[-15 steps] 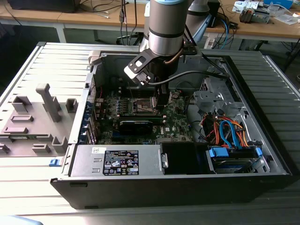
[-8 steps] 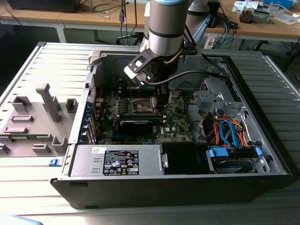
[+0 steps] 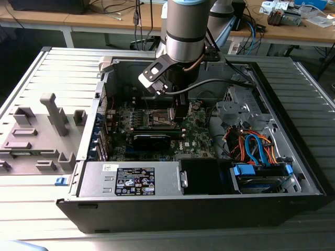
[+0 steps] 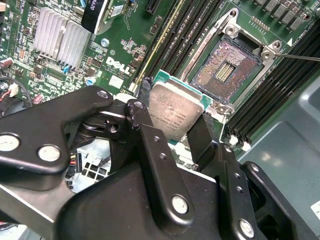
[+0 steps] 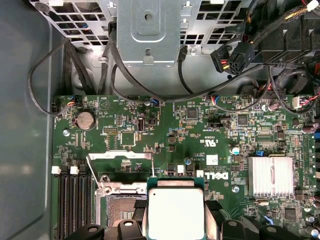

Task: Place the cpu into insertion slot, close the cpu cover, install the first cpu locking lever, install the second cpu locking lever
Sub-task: 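Place the cpu into insertion slot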

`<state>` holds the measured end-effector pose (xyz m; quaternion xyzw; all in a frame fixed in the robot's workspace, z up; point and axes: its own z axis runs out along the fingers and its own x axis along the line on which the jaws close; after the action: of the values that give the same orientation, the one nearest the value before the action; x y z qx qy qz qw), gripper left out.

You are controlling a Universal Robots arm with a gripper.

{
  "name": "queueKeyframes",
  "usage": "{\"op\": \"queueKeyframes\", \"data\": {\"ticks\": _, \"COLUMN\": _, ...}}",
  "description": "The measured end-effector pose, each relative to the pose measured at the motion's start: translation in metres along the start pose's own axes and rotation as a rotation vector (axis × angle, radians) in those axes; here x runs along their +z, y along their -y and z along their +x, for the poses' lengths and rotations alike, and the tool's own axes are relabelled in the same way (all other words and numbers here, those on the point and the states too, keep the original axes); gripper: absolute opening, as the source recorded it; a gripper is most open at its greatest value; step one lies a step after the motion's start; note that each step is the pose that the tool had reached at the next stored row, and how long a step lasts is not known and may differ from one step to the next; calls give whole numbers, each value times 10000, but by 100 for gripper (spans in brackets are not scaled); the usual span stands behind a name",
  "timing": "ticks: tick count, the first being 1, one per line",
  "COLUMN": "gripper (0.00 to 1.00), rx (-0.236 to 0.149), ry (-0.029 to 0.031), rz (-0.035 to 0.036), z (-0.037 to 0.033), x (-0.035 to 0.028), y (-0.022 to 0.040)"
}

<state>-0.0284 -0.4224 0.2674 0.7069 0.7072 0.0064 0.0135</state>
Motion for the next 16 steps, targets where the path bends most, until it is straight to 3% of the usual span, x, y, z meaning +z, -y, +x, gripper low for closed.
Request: {"op": "queueKeyframes", "data": {"ticks": 16, "gripper": 55, "rx": 105, "ry": 2, "rz": 1, "z": 0, "x": 0, "y": 0}}
